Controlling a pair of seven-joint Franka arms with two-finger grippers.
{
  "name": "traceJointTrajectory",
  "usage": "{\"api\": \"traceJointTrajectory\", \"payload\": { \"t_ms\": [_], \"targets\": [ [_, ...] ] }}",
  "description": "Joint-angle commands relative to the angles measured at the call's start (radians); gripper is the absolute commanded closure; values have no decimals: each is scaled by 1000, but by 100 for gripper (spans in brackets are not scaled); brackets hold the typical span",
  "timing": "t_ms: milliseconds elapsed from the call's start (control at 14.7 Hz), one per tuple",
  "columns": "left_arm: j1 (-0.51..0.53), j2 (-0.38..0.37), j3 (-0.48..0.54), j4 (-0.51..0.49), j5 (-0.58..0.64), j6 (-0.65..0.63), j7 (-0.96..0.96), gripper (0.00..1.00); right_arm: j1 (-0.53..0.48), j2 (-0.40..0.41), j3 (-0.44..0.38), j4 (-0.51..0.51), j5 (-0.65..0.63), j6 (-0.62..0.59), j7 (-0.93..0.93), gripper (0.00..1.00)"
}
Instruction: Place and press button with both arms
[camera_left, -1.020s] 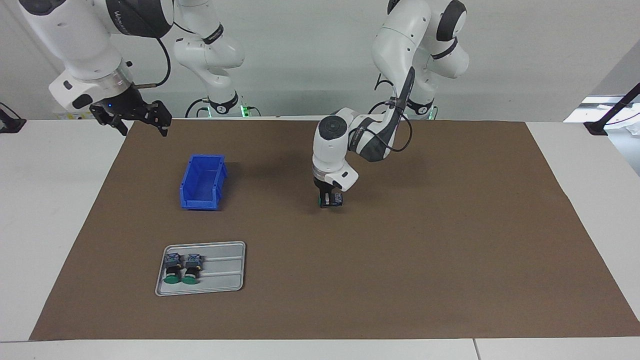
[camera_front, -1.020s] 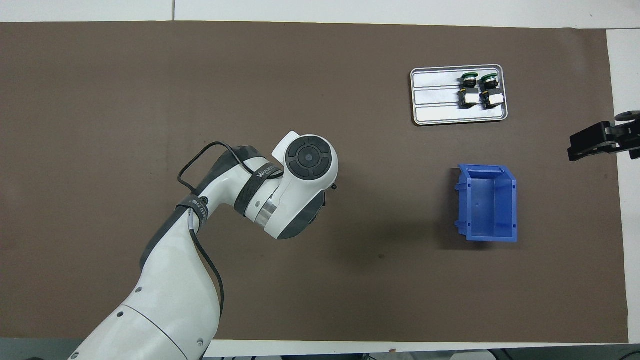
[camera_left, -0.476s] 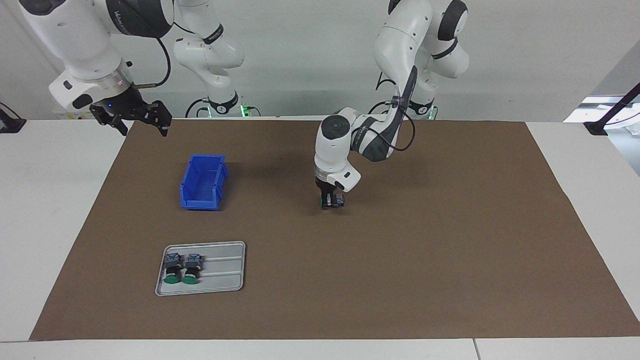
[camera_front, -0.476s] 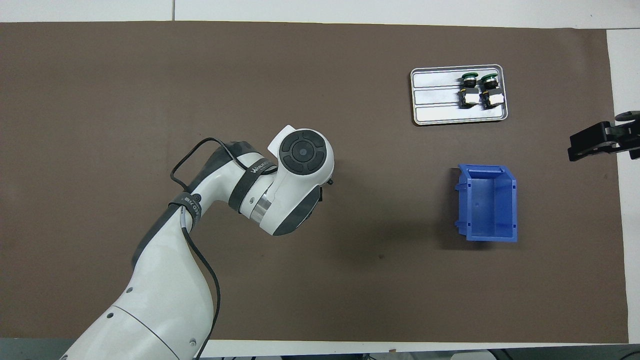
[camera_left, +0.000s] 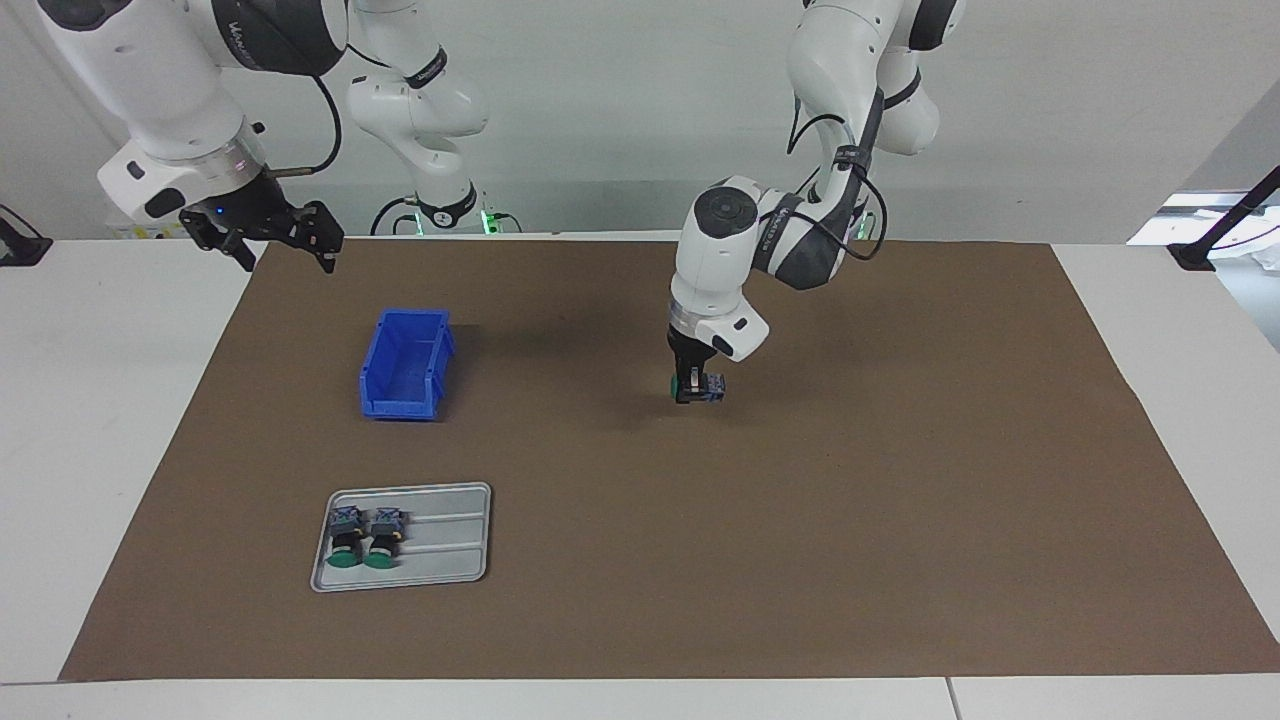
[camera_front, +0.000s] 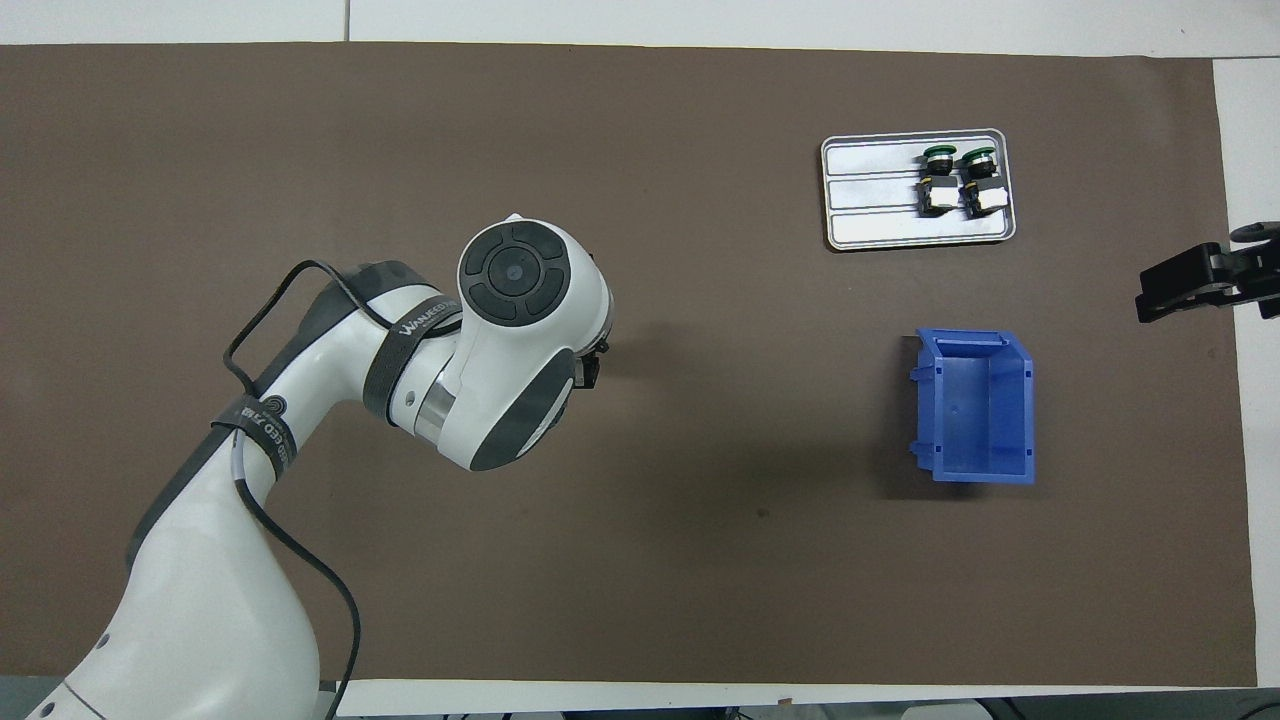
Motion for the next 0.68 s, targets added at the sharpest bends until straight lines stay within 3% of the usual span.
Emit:
{"api": "traceJointTrajectory", "payload": {
  "t_ms": [0,204,612],
  "targets": [
    [37,-39,-2,-56,-140,48,107,79,0,-22,-3,-25,6,-3,-11,1],
    [61,-39,-1,-74,-395,109,265,80,0,-22,-3,-25,6,-3,-11,1],
    [63,-58,-2,-171,-717,278,495,81,-1,-22,-3,-25,4,-3,-11,1]
  ]
}}
